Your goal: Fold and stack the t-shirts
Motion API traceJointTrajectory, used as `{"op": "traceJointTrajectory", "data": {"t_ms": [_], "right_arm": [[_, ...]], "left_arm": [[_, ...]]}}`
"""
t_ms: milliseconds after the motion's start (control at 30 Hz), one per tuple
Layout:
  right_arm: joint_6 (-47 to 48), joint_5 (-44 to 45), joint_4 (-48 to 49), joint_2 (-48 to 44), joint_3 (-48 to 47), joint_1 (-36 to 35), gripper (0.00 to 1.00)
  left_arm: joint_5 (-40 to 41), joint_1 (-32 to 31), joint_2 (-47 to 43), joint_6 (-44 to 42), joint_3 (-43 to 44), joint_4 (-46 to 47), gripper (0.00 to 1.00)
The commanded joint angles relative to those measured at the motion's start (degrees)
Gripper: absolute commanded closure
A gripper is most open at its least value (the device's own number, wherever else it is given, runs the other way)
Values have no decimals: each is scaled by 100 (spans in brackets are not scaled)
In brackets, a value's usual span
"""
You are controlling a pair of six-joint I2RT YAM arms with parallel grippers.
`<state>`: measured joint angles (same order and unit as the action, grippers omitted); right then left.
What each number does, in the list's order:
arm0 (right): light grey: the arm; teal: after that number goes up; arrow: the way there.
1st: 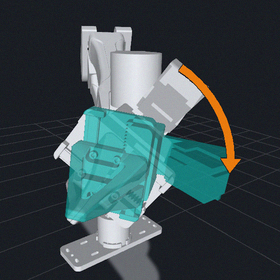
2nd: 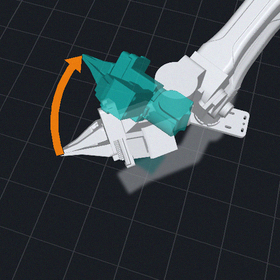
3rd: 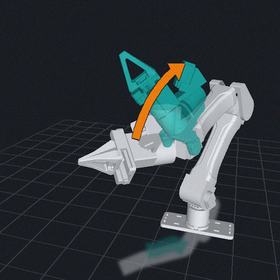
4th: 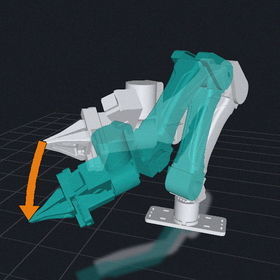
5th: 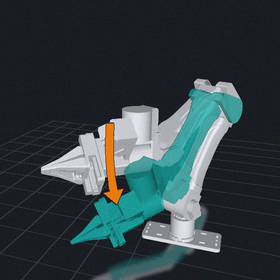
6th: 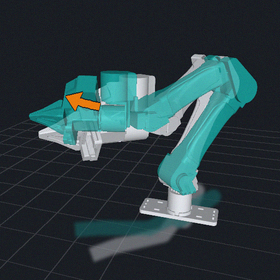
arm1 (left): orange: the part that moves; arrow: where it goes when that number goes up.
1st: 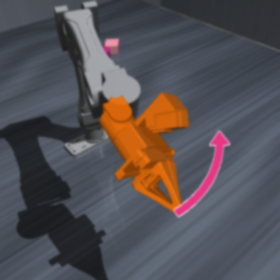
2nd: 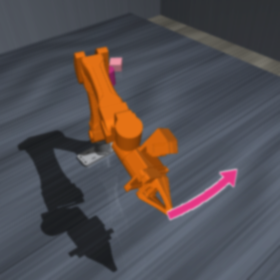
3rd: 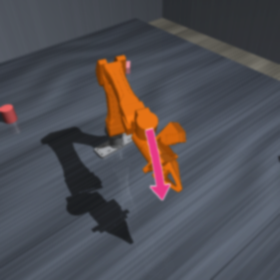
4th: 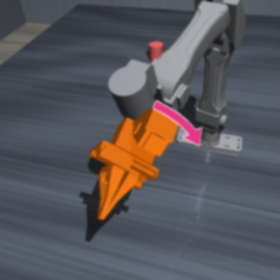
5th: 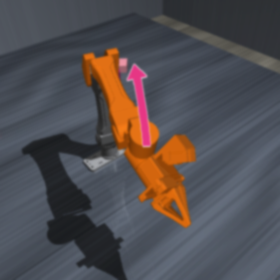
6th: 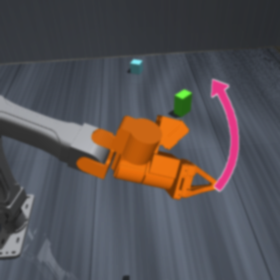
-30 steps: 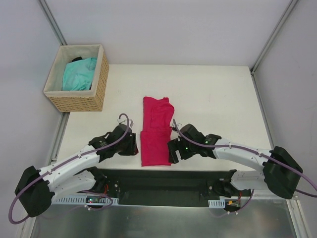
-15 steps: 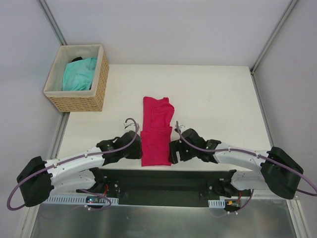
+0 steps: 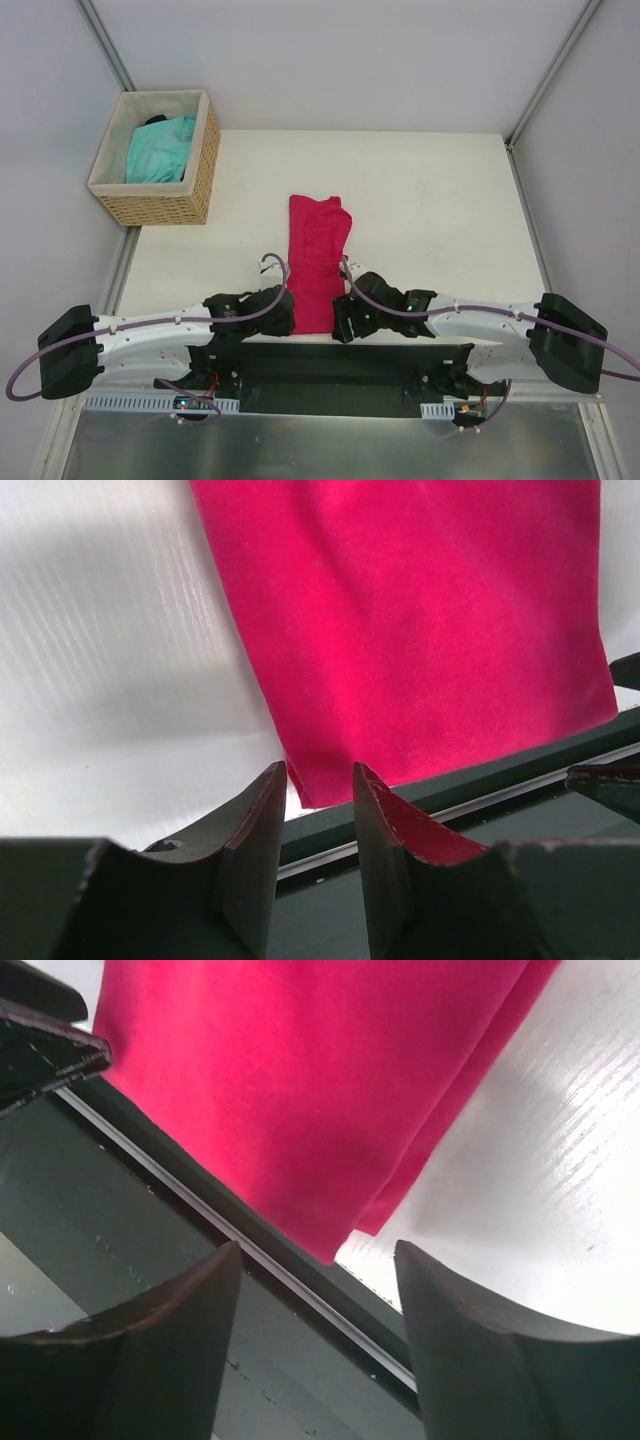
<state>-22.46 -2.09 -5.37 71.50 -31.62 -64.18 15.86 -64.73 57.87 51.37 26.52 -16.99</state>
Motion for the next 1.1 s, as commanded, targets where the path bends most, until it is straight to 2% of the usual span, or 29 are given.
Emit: {"op": "traceJointTrajectory", "data": {"t_ms": [0, 433, 600, 1067], "right_arm": [[-92, 357, 88, 91, -196, -68, 37], [242, 657, -219, 425, -459, -121, 53], [303, 648, -219, 540, -582, -112, 57], [338, 578, -228, 584, -600, -112, 67]], "left_arm": [[505, -206, 5, 329, 2, -251, 68], [1024, -330, 119, 347, 89, -348, 66], [1025, -330, 480, 259, 257, -348, 67], [1174, -330, 612, 242, 371, -305, 67]]}}
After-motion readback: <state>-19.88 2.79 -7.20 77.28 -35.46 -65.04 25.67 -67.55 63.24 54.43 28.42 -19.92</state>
